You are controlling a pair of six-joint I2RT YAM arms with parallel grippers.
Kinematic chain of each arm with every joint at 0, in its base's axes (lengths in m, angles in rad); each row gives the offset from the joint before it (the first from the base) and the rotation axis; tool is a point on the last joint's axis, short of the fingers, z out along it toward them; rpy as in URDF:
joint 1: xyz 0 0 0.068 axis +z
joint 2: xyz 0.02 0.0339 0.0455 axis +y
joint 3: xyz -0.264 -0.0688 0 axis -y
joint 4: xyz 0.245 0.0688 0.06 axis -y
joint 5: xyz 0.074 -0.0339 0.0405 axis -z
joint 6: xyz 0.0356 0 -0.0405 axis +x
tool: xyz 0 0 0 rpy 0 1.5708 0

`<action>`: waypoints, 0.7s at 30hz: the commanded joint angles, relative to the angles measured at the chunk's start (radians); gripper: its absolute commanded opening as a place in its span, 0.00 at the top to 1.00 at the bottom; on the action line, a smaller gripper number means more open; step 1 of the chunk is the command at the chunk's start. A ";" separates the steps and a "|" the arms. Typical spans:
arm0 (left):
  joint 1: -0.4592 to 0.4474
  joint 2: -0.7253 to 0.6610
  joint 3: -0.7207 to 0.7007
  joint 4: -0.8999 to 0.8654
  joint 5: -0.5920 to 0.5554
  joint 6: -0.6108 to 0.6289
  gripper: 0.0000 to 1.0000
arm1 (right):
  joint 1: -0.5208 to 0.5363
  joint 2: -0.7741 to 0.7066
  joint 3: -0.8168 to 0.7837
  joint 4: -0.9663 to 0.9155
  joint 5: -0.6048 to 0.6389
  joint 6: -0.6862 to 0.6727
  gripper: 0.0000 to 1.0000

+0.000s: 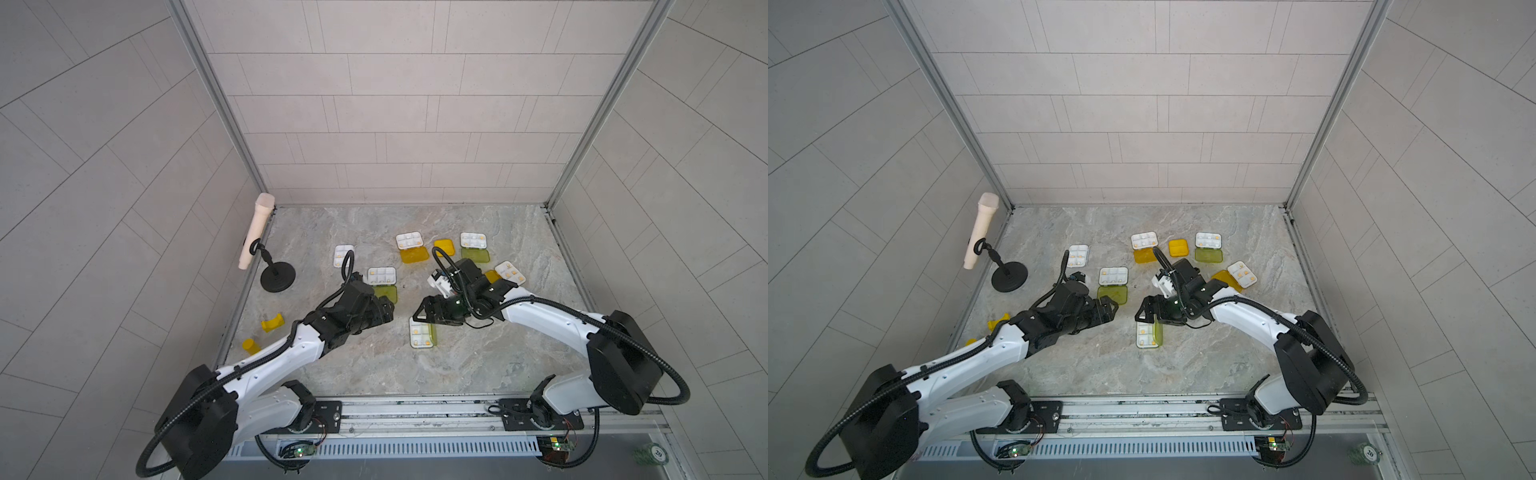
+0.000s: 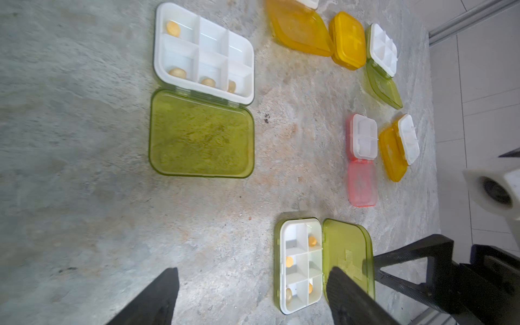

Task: Close pillboxes
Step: Close the lid on the pillbox.

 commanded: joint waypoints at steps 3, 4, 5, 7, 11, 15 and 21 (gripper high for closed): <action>0.011 -0.033 -0.014 -0.033 -0.066 -0.013 0.13 | 0.024 0.019 0.042 -0.027 0.057 -0.006 0.10; 0.011 -0.035 -0.016 -0.034 -0.066 -0.012 0.13 | 0.026 0.024 0.047 -0.038 0.070 -0.009 0.10; 0.012 -0.034 -0.017 -0.034 -0.066 -0.012 0.13 | 0.027 0.028 0.051 -0.049 0.084 -0.012 0.10; 0.013 -0.033 -0.020 -0.032 -0.066 -0.013 0.13 | 0.036 0.039 0.070 -0.098 0.148 -0.029 0.10; 0.013 -0.025 -0.024 -0.018 -0.062 -0.016 0.13 | 0.076 0.076 0.130 -0.240 0.354 -0.070 0.11; 0.013 -0.011 -0.027 -0.012 -0.066 -0.018 0.13 | 0.135 0.136 0.192 -0.344 0.516 -0.098 0.11; 0.015 -0.011 -0.029 -0.017 -0.073 -0.022 0.13 | 0.182 0.195 0.225 -0.366 0.601 -0.097 0.11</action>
